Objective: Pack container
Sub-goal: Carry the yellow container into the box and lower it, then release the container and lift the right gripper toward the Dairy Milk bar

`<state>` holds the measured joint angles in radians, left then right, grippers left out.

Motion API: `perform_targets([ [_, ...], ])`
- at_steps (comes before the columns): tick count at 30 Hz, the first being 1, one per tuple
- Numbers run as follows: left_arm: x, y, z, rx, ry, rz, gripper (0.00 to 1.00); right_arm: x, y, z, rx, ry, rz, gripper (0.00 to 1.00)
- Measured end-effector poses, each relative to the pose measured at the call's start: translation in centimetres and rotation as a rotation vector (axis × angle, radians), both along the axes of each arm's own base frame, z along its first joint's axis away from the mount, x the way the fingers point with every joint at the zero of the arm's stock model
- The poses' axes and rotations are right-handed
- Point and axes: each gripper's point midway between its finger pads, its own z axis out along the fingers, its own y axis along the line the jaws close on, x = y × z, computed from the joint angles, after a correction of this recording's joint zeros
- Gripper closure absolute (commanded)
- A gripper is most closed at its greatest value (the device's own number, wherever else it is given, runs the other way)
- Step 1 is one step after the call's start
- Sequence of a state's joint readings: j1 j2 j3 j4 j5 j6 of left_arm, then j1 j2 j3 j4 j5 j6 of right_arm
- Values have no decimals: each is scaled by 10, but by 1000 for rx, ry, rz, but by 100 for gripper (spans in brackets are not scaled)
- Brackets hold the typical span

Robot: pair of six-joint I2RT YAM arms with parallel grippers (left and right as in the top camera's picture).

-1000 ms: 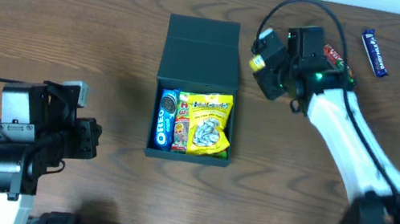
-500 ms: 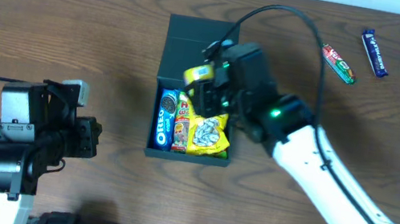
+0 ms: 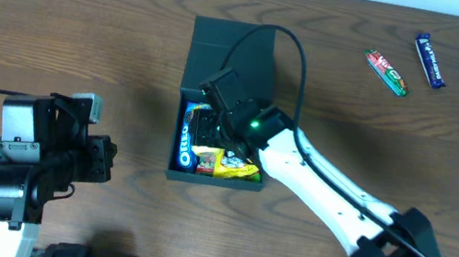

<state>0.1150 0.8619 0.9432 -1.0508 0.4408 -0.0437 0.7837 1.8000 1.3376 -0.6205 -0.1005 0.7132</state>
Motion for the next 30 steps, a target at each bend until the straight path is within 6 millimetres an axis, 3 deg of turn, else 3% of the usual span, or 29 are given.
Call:
perform_targets([
  [1, 0, 0, 0, 0, 0, 0, 94, 0, -1, -4, -7, 9, -11, 31],
  [6, 0, 0, 0, 0, 1, 0, 94, -3, -5, -18, -38, 47, -31, 15],
  [14, -1, 0, -1, -1, 7, 0, 94, 1, -9, -17, -35, 48, -48, 16],
  [17, -2, 0, -1, -1, 8, 0, 94, 7, -15, -6, -29, 23, -53, 16],
  [20, -2, 0, -1, -1, 9, 0, 94, 22, -27, 27, -15, -83, -34, 13],
  [24, -2, 0, -1, -1, 8, 0, 94, 47, -59, 108, -34, -358, 27, 3],
  [27, -2, 0, -1, -1, 8, 0, 94, 59, -104, 153, -138, -517, -2, 2],
  [30, -2, 0, -1, -1, 8, 0, 94, 75, -158, 165, -256, -559, -82, 5],
])
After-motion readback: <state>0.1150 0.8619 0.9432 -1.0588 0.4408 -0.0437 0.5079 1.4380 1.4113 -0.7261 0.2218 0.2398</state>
